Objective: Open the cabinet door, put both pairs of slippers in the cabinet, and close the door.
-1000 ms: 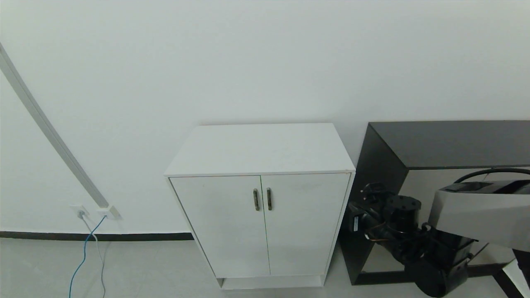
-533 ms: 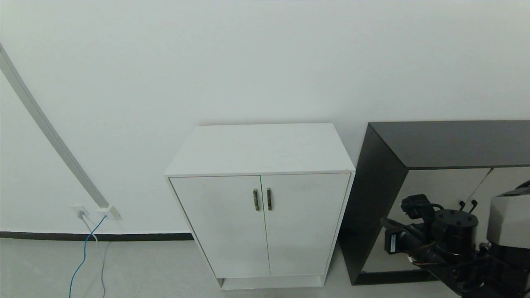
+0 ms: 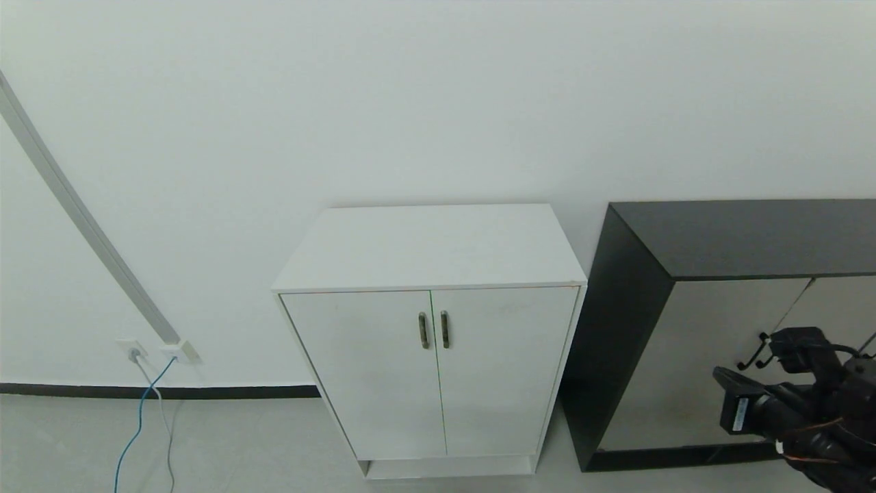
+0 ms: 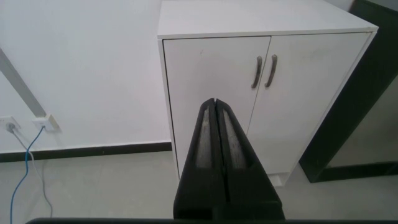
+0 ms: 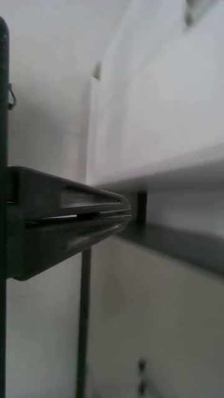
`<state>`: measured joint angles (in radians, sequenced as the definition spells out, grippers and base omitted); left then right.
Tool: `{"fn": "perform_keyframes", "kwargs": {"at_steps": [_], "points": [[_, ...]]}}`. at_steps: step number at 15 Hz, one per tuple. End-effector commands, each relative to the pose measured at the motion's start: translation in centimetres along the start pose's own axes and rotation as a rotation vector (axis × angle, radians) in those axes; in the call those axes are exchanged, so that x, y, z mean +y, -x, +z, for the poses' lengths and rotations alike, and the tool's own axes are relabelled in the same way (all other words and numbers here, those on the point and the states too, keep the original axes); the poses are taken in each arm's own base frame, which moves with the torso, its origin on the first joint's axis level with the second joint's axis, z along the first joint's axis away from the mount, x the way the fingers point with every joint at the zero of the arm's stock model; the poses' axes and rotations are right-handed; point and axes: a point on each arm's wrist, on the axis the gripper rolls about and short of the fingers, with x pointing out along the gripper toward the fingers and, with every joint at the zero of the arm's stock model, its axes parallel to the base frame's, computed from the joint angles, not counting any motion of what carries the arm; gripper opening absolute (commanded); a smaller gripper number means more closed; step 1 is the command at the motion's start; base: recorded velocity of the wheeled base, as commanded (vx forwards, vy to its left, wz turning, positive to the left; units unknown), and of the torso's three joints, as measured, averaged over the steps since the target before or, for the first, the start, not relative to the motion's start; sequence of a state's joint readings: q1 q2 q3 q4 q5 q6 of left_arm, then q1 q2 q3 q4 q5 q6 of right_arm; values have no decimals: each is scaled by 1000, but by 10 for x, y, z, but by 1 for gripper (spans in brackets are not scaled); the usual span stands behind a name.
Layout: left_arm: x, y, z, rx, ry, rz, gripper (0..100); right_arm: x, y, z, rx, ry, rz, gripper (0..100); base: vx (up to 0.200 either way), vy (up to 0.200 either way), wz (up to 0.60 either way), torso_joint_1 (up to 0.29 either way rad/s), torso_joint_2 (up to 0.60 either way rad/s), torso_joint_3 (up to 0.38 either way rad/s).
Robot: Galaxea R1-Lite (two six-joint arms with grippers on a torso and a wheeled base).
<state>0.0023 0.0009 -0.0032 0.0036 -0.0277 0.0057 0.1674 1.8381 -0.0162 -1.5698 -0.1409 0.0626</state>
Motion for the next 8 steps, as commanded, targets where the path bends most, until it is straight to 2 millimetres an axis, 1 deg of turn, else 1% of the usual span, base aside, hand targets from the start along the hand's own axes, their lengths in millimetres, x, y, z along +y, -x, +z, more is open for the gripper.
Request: {"fn": "perform_keyframes", "kwargs": {"at_steps": [1, 2, 3, 4, 6, 8], "points": [[0, 0, 0, 2, 0, 1, 0, -27, 17, 19, -104, -34, -115, 0, 0, 0, 0, 0, 0, 0], [0, 0, 0, 0, 0, 1, 0, -32, 20, 21, -111, -39, -138, 0, 0, 0, 0, 0, 0, 0], [0, 0, 0, 0, 0, 1, 0, -38, 28, 24, -114, -48, -170, 0, 0, 0, 0, 0, 0, 0], [0, 0, 0, 0, 0, 1, 0, -39, 34, 27, -115, -49, -167, 0, 0, 0, 0, 0, 0, 0], [0, 0, 0, 0, 0, 1, 0, -39, 54, 32, -121, -47, -163, 0, 0, 0, 0, 0, 0, 0], [0, 0, 0, 2, 0, 2, 0, -37, 75, 32, -100, -26, -151, 0, 0, 0, 0, 0, 0, 0]]}}
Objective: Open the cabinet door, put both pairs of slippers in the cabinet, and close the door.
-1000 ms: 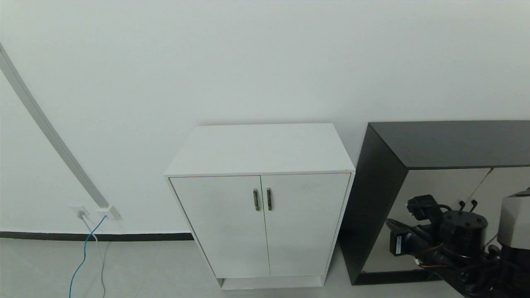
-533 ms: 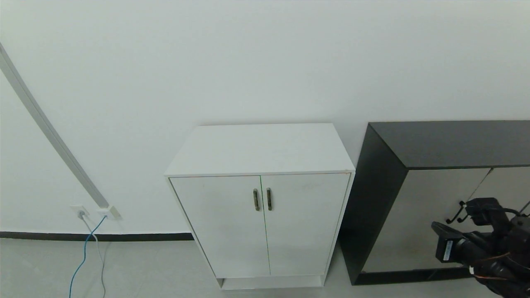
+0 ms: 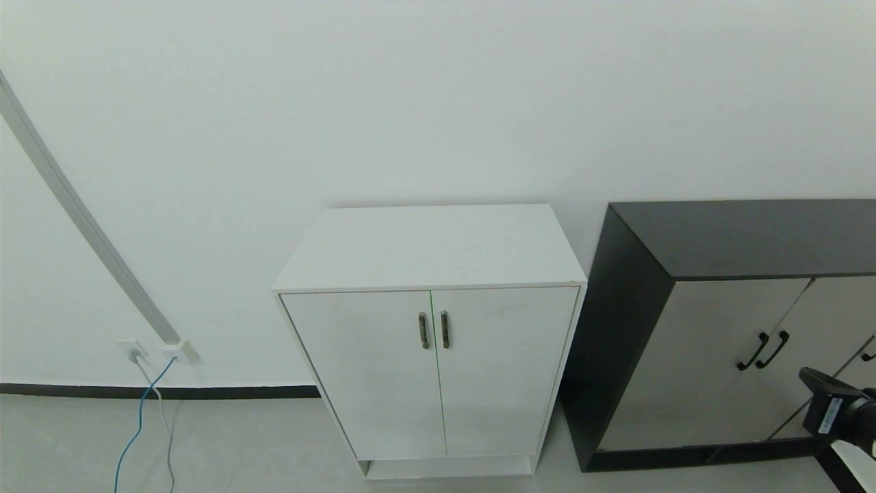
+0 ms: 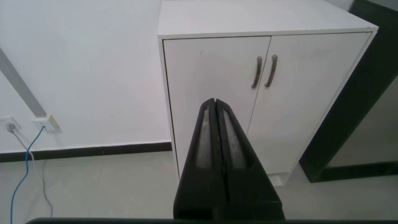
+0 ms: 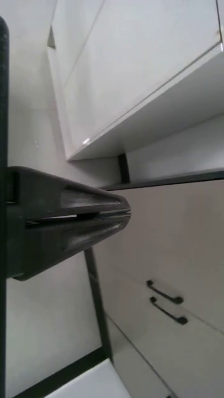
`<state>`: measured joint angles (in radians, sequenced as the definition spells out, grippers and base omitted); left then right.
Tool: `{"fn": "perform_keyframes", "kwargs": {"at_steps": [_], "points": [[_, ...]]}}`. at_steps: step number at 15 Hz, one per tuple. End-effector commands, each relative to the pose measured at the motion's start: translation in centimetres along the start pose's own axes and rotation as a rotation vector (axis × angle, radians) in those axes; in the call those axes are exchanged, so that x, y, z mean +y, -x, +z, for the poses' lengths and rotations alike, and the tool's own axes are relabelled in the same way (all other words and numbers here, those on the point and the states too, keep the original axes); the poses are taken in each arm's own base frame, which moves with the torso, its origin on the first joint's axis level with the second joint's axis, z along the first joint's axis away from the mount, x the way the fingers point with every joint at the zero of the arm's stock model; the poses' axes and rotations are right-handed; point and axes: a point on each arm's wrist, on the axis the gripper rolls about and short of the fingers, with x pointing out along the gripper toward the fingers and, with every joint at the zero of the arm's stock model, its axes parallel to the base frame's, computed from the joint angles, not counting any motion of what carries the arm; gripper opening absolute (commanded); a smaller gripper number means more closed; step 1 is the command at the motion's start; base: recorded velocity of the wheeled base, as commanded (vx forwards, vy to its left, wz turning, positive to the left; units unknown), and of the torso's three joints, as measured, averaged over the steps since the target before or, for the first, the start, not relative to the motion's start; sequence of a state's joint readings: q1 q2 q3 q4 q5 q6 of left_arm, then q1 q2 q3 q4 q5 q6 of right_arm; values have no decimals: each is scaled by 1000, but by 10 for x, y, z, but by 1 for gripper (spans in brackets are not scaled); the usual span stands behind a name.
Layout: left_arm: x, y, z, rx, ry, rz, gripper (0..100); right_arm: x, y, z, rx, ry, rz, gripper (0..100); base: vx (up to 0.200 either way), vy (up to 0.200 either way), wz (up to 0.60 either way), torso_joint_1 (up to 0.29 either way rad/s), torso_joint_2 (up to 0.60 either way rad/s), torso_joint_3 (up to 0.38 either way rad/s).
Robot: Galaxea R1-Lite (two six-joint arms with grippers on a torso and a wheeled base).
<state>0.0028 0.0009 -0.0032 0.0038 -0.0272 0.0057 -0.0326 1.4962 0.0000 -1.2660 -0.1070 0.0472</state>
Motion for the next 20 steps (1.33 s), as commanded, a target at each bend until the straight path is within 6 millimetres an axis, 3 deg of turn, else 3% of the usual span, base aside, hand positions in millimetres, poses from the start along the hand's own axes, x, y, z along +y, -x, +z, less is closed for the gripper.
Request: {"fn": "perform_keyframes", "kwargs": {"at_steps": [1, 8, 12, 15, 20], "points": [[0, 0, 0, 0, 0, 0, 0, -3, 37, 11, -68, 5, 31, 0, 0, 0, 0, 0, 0, 0], [0, 0, 0, 0, 0, 1, 0, -9, 96, -12, 34, 13, 109, 0, 0, 0, 0, 0, 0, 0], [0, 0, 0, 0, 0, 0, 0, -12, 130, -45, 144, 18, 173, 0, 0, 0, 0, 0, 0, 0], [0, 0, 0, 0, 0, 0, 0, -14, 145, -59, 146, 26, 199, 0, 0, 0, 0, 0, 0, 0], [0, 0, 0, 2, 0, 1, 0, -17, 158, -61, -4, 44, 183, 0, 0, 0, 0, 0, 0, 0]]}}
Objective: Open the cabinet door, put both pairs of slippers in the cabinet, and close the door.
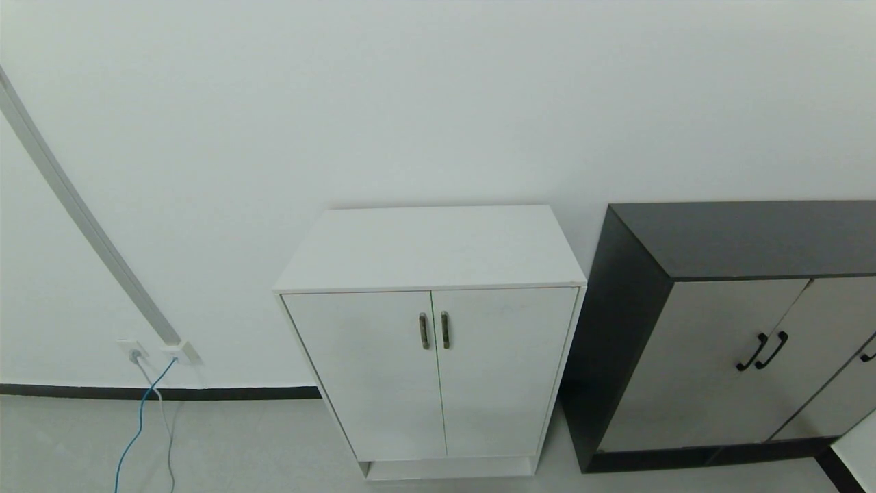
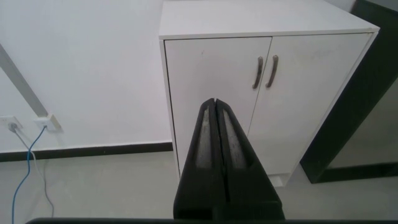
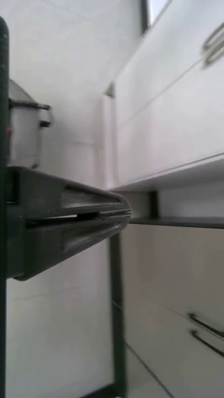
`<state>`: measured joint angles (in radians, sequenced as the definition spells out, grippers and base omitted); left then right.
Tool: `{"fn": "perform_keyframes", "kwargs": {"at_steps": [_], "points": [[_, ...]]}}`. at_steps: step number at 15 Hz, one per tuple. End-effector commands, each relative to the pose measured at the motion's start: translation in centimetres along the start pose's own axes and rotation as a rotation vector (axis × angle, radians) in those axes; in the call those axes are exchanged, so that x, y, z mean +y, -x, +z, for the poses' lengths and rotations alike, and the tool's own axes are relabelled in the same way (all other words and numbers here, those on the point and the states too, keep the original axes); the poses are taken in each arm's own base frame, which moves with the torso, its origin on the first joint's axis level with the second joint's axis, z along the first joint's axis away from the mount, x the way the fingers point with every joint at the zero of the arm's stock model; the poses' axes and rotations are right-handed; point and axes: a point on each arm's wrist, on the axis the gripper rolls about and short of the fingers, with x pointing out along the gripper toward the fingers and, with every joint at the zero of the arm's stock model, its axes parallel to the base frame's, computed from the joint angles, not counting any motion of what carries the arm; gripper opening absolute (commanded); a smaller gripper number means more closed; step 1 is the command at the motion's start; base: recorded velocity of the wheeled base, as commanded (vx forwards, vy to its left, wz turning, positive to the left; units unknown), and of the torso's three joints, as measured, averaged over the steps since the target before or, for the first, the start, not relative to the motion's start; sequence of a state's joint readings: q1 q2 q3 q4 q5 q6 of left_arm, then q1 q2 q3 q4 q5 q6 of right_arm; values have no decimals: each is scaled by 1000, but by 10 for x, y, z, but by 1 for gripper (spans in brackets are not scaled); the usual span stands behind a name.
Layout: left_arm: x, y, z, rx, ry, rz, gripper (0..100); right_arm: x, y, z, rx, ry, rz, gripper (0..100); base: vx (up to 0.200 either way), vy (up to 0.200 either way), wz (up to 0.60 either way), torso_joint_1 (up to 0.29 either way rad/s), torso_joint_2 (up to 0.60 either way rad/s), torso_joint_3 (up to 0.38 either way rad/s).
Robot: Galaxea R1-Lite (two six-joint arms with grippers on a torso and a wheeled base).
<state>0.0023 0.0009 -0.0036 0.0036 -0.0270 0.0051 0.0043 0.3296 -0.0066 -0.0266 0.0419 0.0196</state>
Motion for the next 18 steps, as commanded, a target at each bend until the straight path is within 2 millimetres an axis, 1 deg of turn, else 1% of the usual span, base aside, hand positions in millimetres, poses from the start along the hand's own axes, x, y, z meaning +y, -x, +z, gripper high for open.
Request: {"fn": "perform_keyframes", "kwargs": {"at_steps": [1, 4, 7, 9, 10, 14, 18], "points": [[0, 0, 0, 2, -1, 0, 0, 0, 9, -3, -106, 14, -8, 0, 0, 0, 0, 0, 0, 0], [0, 0, 0, 1, -1, 0, 0, -1, 13, -9, -144, 66, -63, 0, 0, 0, 0, 0, 0, 0], [0, 0, 0, 1, -1, 2, 0, -1, 16, -11, -187, 50, -47, 0, 0, 0, 0, 0, 0, 0], [0, 0, 0, 1, -1, 0, 0, -1, 22, -15, -276, 43, -49, 0, 0, 0, 0, 0, 0, 0], [0, 0, 0, 2, -1, 0, 0, -1, 23, -15, -292, 34, -54, 0, 0, 0, 0, 0, 0, 0], [0, 0, 0, 1, 1, 2, 0, -1, 23, -15, -303, -58, -58, 0, 0, 0, 0, 0, 0, 0], [0, 0, 0, -1, 0, 2, 0, -1, 24, -14, -305, -44, -54, 0, 0, 0, 0, 0, 0, 0]]}}
